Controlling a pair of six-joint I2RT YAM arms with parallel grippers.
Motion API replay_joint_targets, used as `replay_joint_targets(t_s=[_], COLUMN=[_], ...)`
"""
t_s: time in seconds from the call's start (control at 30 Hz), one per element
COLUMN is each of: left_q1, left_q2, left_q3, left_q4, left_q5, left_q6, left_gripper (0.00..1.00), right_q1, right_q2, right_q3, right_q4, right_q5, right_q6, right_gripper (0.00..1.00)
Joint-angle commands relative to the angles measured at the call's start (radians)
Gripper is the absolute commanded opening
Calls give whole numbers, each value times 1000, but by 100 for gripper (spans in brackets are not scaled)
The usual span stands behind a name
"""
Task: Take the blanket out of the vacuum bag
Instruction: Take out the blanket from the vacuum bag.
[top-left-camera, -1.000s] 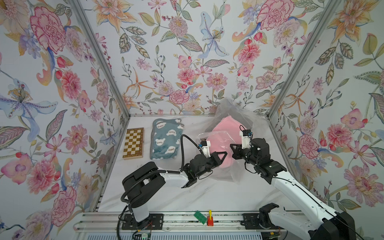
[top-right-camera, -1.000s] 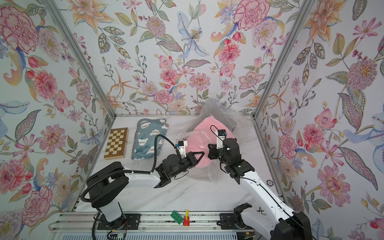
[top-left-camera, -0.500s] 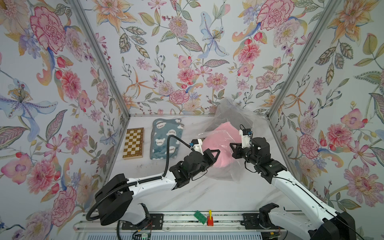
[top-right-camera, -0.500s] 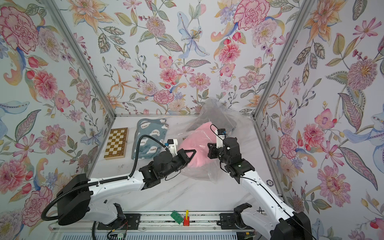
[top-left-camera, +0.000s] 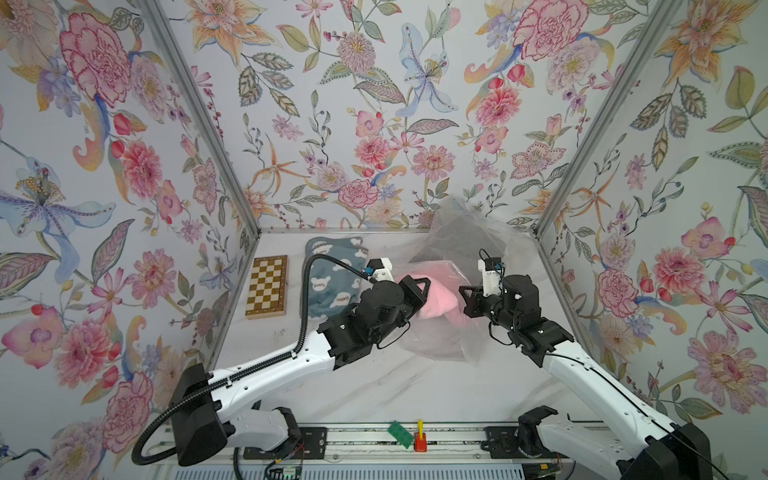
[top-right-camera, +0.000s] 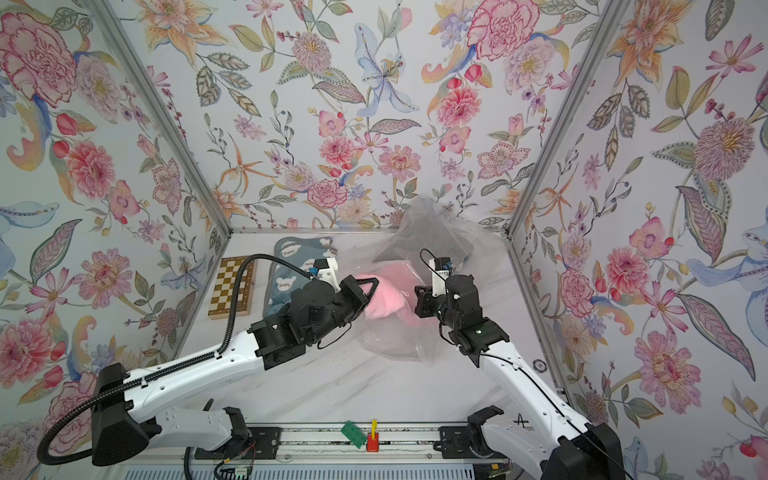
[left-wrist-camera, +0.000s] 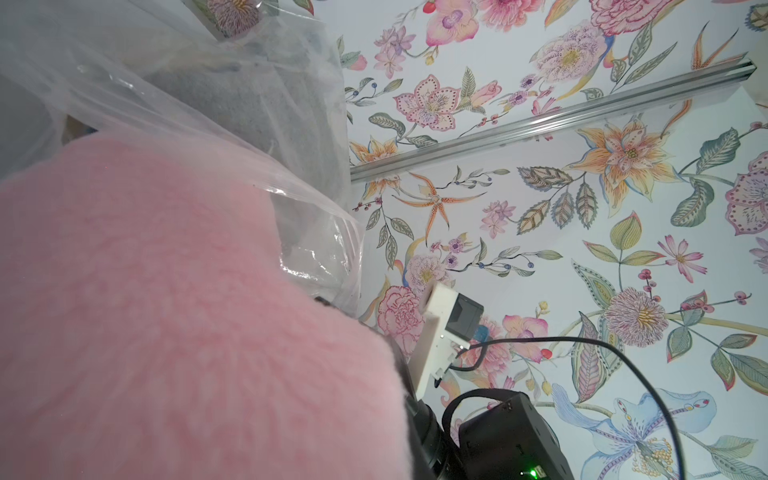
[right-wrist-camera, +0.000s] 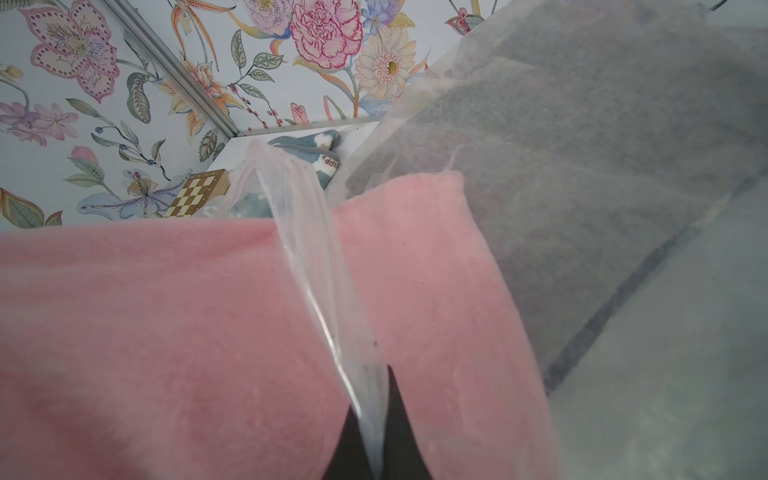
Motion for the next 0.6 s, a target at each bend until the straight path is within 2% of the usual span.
replay_joint_targets(t_s=[0.0, 0.2, 0.37, 0.57], left_q1=[-10, -4, 5, 80], left_q2=[-79, -122, -173, -215], left_q3=[65, 109, 150, 203], left_q4=[-33, -41, -94, -171], left_q5=[-99, -125, -237, -263], left_q6=[70, 141, 211, 287], left_gripper=[0, 0, 0, 0], right_q1=[20, 34, 43, 50], right_q2=[4, 4, 6, -10], right_q3=[27, 19, 5, -13], right_q4=[-37, -38, -34, -38], right_q5=[68, 79, 83, 92], right_q6=[-38, -39, -33, -30], right_gripper=[0, 0, 0, 0])
